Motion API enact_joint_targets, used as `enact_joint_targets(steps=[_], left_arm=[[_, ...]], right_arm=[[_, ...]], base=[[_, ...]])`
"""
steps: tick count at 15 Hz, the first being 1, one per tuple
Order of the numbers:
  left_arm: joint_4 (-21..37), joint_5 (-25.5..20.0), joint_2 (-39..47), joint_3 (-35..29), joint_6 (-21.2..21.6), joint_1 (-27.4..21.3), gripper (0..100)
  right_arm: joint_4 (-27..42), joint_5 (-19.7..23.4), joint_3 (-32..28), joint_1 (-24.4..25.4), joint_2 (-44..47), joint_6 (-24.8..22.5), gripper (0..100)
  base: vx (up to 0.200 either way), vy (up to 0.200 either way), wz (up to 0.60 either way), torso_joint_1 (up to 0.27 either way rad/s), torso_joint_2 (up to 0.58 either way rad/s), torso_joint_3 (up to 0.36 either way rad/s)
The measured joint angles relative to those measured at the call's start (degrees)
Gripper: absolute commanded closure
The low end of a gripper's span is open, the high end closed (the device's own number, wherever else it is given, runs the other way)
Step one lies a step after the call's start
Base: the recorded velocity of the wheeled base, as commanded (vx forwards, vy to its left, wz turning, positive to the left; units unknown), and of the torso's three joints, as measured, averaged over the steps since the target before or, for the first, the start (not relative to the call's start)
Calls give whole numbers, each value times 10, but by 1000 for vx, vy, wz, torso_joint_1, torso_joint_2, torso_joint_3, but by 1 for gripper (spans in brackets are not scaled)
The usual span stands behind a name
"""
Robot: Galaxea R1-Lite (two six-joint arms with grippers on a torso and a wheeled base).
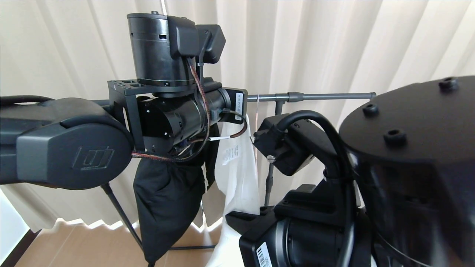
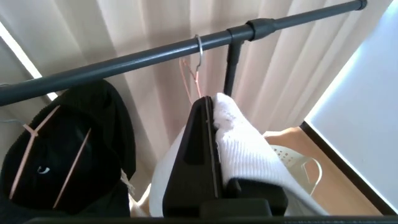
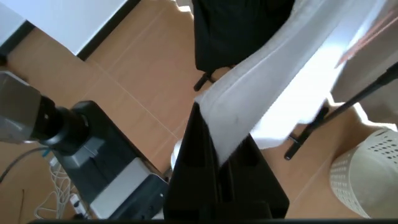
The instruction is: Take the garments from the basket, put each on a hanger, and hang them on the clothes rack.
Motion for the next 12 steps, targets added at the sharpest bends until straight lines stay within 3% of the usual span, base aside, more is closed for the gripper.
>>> enact_joint_targets(steps=[5, 8, 10, 12], left_arm=[[1, 3, 1, -1, 0, 0, 100], [12, 8, 0, -2, 1, 4, 100], [71, 8, -10, -5, -1, 12, 100], [120, 8, -22, -18, -10, 20, 100]], right_arm=[[8, -4, 3, -5, 10, -15, 100], [28, -16, 33, -37, -7, -105, 100], [42, -40, 62, -80, -20, -185, 100], [42, -75, 78, -123, -24, -215, 100]], base=[[0, 0, 0, 0, 0, 0], [0, 0, 0, 0, 0, 0], [0, 0, 0, 0, 0, 0], [0, 0, 0, 0, 0, 0]])
